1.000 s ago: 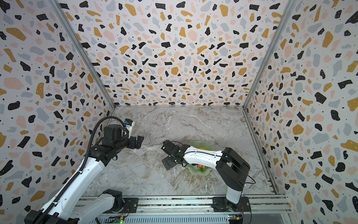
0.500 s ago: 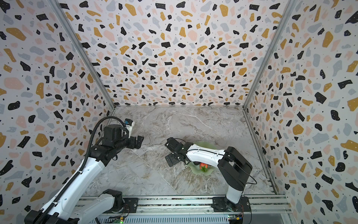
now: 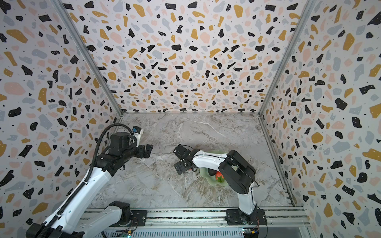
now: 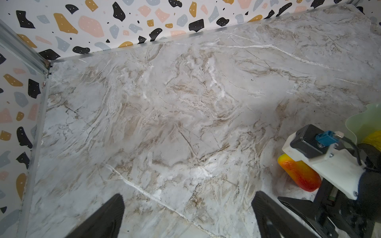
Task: Place and organize the fake fruits in the fruit bowl
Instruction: 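Lower the right gripper onto the second mango and grasp it, then carry the second mango into the green bowl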
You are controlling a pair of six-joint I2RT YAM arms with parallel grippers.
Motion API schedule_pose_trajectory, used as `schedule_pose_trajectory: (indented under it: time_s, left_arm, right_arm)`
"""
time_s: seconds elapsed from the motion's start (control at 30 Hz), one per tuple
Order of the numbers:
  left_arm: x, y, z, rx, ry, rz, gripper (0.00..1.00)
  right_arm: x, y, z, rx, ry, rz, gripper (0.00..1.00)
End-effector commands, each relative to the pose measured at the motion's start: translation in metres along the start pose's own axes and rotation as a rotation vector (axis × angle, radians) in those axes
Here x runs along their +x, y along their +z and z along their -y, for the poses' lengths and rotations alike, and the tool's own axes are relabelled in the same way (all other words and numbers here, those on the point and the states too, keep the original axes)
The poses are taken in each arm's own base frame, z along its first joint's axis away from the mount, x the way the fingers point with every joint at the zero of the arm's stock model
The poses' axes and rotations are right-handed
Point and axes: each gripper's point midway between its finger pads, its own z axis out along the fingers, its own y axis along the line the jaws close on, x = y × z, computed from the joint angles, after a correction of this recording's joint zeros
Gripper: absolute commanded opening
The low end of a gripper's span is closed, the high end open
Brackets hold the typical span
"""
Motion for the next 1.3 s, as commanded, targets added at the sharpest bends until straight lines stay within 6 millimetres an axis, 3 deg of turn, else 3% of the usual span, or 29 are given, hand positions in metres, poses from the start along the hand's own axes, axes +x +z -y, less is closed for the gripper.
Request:
schedule_pose_trajectory:
  time_s: [0.0, 0.27, 0.7, 0.77, 0.87, 0.97, 1.13, 1.27]
  left_arm:
    - [-0.005, -0.003, 0.002, 0.003, 0.007, 0.026, 0.99]
    - [-0.004, -0.002, 0.001, -0.002, 0.008, 0.023, 1.0]
    - [-0.004, -0.001, 0.001, 0.001, 0.006, 0.02, 0.99]
    - [-0.004, -0.001, 0.002, 0.003, 0.006, 0.02, 1.0]
    - [-0.004, -0.002, 0.002, 0.003, 0.006, 0.021, 0.99]
    - [-0.004, -0.002, 0.001, 0.002, 0.006, 0.023, 0.99]
    - [-0.004, -0.002, 0.002, 0.002, 0.007, 0.022, 0.99]
    - [-0.004, -0.002, 0.002, 0.004, 0.006, 0.022, 1.0]
  right_arm:
    - [-0.028, -0.008, 0.0, -0.008, 0.001, 0.067, 0.97]
    - [-0.03, -0.011, 0.001, -0.012, -0.005, 0.069, 0.64]
    - [-0.008, -0.019, 0.008, -0.01, -0.011, 0.043, 0.68]
    - [-0.008, -0.02, 0.009, -0.01, -0.005, 0.047, 0.61]
    - [-0.012, -0.022, 0.007, -0.016, -0.003, 0.056, 0.42]
    - [-0.016, -0.026, 0.006, -0.015, -0.007, 0.067, 0.33]
    - [-0.027, -0.043, 0.002, -0.025, -0.019, 0.099, 0.26]
    - [-0.04, -0.078, -0.002, -0.064, -0.024, 0.175, 0.23]
